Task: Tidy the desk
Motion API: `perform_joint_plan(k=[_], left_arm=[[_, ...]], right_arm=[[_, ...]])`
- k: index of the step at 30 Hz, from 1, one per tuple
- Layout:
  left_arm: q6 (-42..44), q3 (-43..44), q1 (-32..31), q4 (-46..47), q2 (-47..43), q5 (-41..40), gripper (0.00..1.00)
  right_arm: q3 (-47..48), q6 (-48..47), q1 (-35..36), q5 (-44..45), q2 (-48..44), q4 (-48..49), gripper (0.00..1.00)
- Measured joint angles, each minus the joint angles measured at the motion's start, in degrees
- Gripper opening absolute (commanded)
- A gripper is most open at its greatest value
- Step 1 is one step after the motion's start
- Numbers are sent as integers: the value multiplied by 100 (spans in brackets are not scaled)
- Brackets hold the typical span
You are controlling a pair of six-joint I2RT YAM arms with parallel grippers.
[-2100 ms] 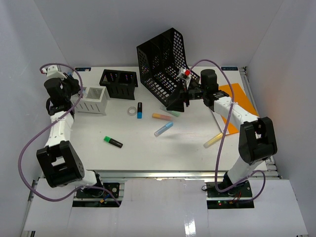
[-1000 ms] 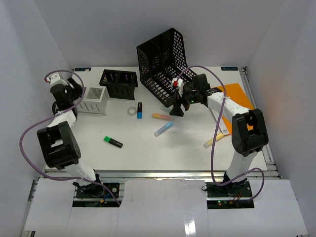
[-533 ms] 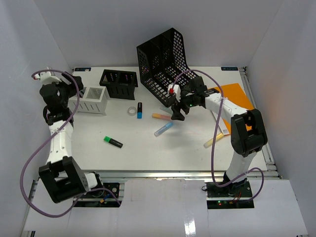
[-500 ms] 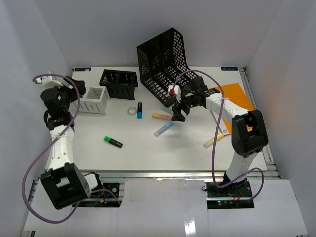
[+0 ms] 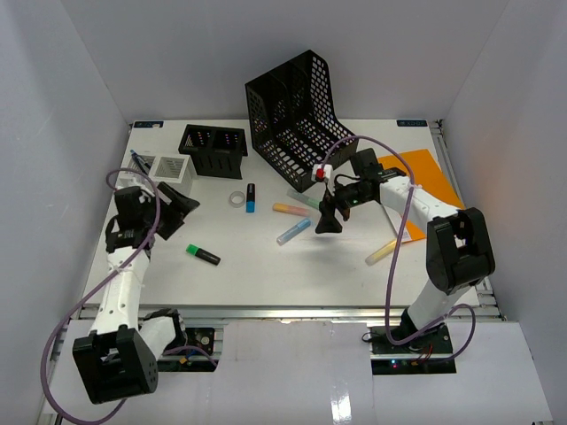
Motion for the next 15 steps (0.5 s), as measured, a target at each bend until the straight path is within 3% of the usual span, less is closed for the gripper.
perform_joint_plan(k=[4, 15], left_arm=[[-469, -54, -909, -640, -34, -512, 85], [-1501, -26, -1788, -1568, 503, -1929, 77]], right_arm=[[-60, 64, -300, -41, -220, 12, 89], [-312, 204, -569, -393, -721, 90, 89]])
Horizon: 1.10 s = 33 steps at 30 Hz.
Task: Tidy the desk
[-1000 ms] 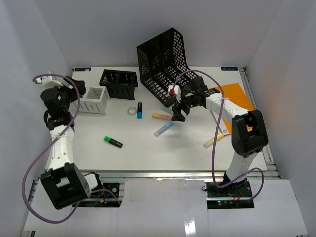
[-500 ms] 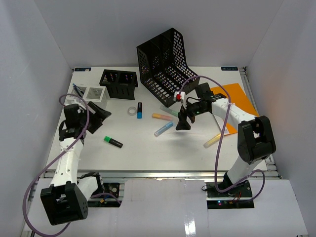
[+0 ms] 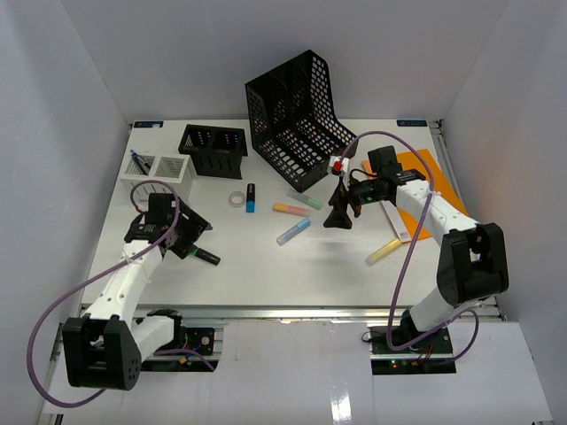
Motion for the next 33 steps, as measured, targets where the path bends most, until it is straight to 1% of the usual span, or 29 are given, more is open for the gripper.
perform_joint_plan(k=[1, 2, 7, 14, 21, 25, 27, 30, 33], left_arm=[[-66, 9, -52, -17, 180, -83, 76], [-132, 18, -104, -35, 362, -167, 73], [-474, 65, -365, -289, 1167, -590, 70], [-720, 290, -447, -555, 1590, -1127, 69], [-746, 606, -447, -581, 2346, -1576, 65], [-746, 807, -447, -590, 2644, -1700, 54], [-742, 879, -447, -590, 2727, -1732, 46], [-752, 918, -445, -573, 2773, -1786, 35], [-758, 910, -445, -544, 2751, -1803, 26]], right_arm=[[-28, 3, 0, -14, -26, 4, 89], [-56, 5, 0, -27, -52, 7, 89], [-74, 37, 0, -64, -91, 59, 89], [-134, 88, 0, -64, -95, 130, 89], [-161, 106, 0, -62, -95, 139, 90], [-163, 108, -11, -64, -95, 152, 90], [-168, 109, -18, -66, -95, 168, 90], [-196, 114, -29, -64, -95, 213, 89], [-228, 122, -46, -71, -95, 240, 89]])
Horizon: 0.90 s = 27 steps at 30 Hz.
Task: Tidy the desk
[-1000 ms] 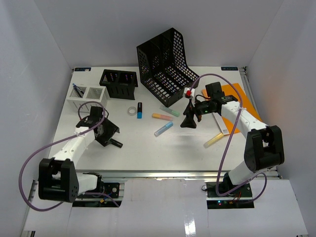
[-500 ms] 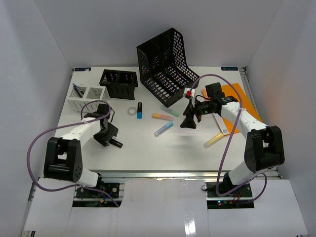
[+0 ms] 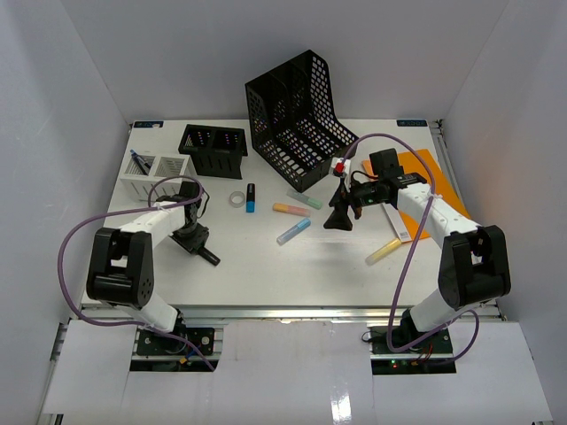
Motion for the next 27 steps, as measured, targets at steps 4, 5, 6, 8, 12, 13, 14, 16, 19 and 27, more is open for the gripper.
perform_joint_plan(k=[4, 5, 6, 8, 12, 13, 14, 16, 19, 27], left_arm=[[22, -76, -2, 53, -109, -20, 16], [44, -101, -2, 66, -175, -23, 13], [98, -119, -2, 91, -292, -31, 8], [314, -132, -2, 135, -574, -62, 2], [1224, 100, -2, 425, -1455, -273, 0], [1509, 200, -2, 590, -1659, -405, 0], [1788, 283, -2, 829, -1816, -564, 0], [2342, 442, -2, 1331, -2114, -893, 0], [3415, 469, 23, 2430, -2304, -1343, 0], [4911, 1488, 636, 4349, -868, -1684, 0]], right_arm=[[-5, 7, -12, -29, 0, 11, 89], [-5, 7, -13, -38, 0, 12, 89], [-5, 9, -13, -47, 0, 15, 90], [-5, 10, -13, -62, 0, 17, 90], [-5, 10, -13, -77, 2, 17, 90], [-7, 10, -13, -78, 4, 17, 90], [-7, 10, -15, -79, 5, 17, 90], [-7, 10, -21, -81, 6, 17, 89], [-13, 12, -30, -83, 7, 17, 89], [-28, 10, -43, -85, 63, 23, 90]])
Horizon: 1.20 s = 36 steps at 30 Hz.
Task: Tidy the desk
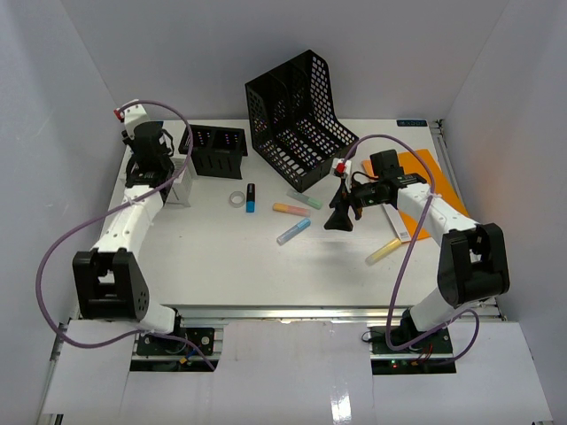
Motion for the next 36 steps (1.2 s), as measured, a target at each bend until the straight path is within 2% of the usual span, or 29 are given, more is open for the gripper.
perform_joint_plan(k=[4, 10, 21, 24, 27, 28, 30, 33, 36], left_arm=[[210, 303, 246, 367, 713, 28, 0], [244, 476, 452, 583, 1269, 222, 0], [-83, 244, 490, 754, 1295, 778, 0], [-120, 149, 490, 753, 1285, 880, 17], [-149, 77, 490, 727, 1285, 899, 50], [-152, 48, 490, 733, 1285, 899, 65], [-178, -10, 490, 731, 1284, 913, 82], [-197, -94, 490, 715, 1282, 952, 93], [-207, -140, 490, 635, 1242, 1083, 95]], right_arm=[[-4, -1, -3, -1, 36, 0, 89], [-7, -3, -5, -11, 148, 0, 90], [-9, -5, -5, -4, 282, 0, 90], [-9, -5, -5, -4, 285, 0, 89], [-9, -5, -5, -3, 285, 0, 90], [-9, -5, -5, -2, 285, 0, 90], [-9, -3, -5, -2, 285, 0, 89], [-9, -3, -7, 4, 285, 0, 89], [-9, -3, -14, 7, 285, 0, 89]])
